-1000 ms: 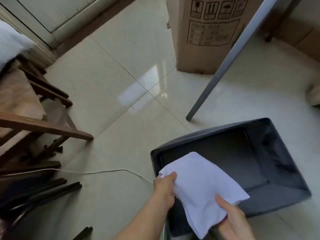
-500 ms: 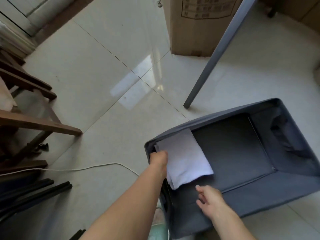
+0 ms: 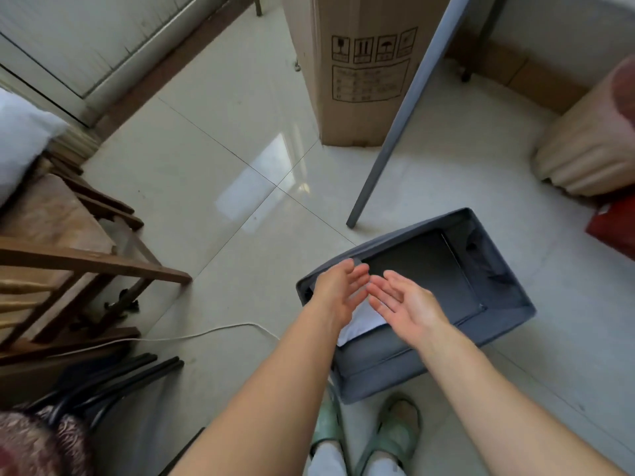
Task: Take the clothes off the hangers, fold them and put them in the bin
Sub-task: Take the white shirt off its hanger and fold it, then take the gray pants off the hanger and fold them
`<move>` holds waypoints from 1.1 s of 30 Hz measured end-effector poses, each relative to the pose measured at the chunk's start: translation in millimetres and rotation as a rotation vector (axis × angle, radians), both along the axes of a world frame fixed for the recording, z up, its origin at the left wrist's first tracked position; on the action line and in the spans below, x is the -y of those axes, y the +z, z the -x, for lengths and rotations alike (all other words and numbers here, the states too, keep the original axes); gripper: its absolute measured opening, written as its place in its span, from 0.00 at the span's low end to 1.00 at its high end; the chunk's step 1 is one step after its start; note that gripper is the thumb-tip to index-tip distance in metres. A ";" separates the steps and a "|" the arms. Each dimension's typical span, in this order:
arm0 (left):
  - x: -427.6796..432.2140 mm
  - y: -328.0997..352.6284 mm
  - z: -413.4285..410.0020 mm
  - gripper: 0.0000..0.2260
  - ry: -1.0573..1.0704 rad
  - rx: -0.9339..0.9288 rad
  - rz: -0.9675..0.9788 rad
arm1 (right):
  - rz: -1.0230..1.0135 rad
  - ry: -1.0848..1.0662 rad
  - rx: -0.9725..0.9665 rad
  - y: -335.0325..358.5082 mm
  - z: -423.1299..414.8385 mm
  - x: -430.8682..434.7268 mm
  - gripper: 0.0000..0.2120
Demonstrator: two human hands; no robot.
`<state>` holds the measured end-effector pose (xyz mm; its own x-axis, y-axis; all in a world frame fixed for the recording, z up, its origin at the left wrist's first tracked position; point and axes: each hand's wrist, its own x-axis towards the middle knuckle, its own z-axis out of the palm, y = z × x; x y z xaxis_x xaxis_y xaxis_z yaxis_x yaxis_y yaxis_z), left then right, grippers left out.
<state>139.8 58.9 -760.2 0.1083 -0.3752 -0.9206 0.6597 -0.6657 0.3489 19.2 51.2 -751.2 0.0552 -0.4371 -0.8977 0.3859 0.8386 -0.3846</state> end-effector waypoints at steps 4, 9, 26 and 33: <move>15.3 98.8 2.5 0.08 0.006 -0.012 0.125 | 0.121 0.005 0.050 91.7 0.2 13.0 0.14; 25.7 226.4 7.3 0.05 0.008 -0.006 0.242 | 0.267 0.022 0.046 211.1 2.1 24.3 0.09; -11.0 551.0 42.9 0.11 -0.062 0.000 0.828 | 0.889 0.076 -0.148 546.9 28.7 -22.7 0.09; -18.4 613.5 74.0 0.10 -0.156 -0.025 0.994 | 1.165 0.089 -0.425 623.1 67.7 -41.9 0.09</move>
